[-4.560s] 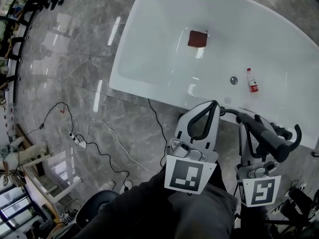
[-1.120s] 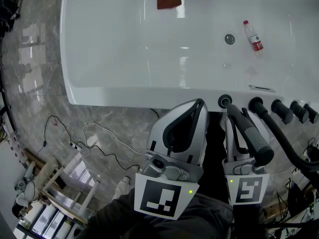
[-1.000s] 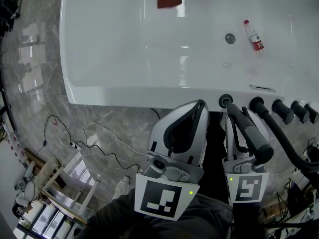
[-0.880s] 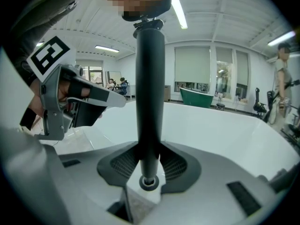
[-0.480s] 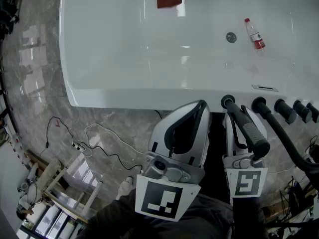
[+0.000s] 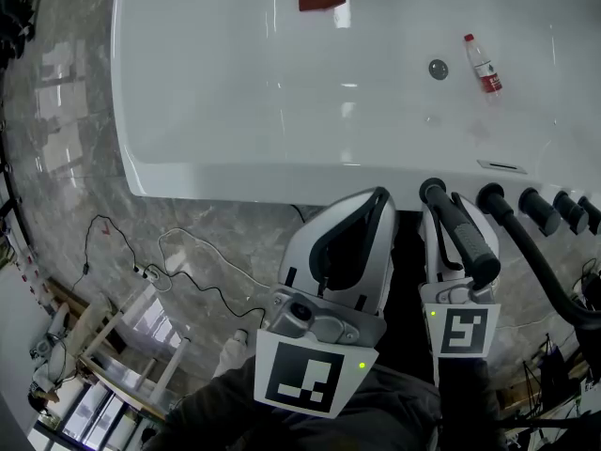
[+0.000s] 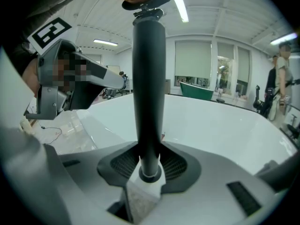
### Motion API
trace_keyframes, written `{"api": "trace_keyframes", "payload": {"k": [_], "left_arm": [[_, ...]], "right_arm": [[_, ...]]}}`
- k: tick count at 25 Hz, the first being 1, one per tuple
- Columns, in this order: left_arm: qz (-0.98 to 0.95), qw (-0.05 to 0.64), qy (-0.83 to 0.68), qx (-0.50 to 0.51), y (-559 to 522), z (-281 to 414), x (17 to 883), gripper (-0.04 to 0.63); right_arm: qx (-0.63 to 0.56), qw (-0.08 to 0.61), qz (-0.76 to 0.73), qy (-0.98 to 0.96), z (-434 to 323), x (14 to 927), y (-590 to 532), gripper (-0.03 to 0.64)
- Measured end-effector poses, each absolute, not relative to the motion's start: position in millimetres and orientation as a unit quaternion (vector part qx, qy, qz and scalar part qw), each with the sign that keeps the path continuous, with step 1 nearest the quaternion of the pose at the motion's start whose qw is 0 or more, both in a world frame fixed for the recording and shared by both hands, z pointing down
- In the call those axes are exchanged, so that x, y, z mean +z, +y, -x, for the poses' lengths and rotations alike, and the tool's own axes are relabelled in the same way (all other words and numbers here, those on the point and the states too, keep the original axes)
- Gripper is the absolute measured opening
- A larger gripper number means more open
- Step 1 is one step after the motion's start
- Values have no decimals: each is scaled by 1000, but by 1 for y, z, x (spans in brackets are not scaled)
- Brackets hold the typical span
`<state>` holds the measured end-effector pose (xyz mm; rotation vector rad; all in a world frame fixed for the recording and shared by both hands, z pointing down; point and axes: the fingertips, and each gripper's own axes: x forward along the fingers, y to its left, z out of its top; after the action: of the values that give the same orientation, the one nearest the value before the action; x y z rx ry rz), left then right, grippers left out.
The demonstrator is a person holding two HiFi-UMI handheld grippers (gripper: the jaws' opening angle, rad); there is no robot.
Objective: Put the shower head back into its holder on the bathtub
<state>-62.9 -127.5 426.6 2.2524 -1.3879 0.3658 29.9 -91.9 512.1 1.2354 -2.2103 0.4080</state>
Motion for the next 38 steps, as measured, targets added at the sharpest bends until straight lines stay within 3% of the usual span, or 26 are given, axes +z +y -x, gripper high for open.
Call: {"api": "trace_keyframes", "payload": {"k": [21, 27, 38], "left_arm": [[-809, 212, -531, 137, -121, 78, 407, 3], [-812, 209, -528, 138, -119, 72, 403, 3], [-815, 210, -521, 142, -115, 65, 406, 3]], "right_arm": [[142, 279, -422, -851, -18, 511, -94, 143], [158, 252, -410, -862, -14, 501, -91, 219], [122, 268, -413, -862, -17, 494, -93, 222]]}}
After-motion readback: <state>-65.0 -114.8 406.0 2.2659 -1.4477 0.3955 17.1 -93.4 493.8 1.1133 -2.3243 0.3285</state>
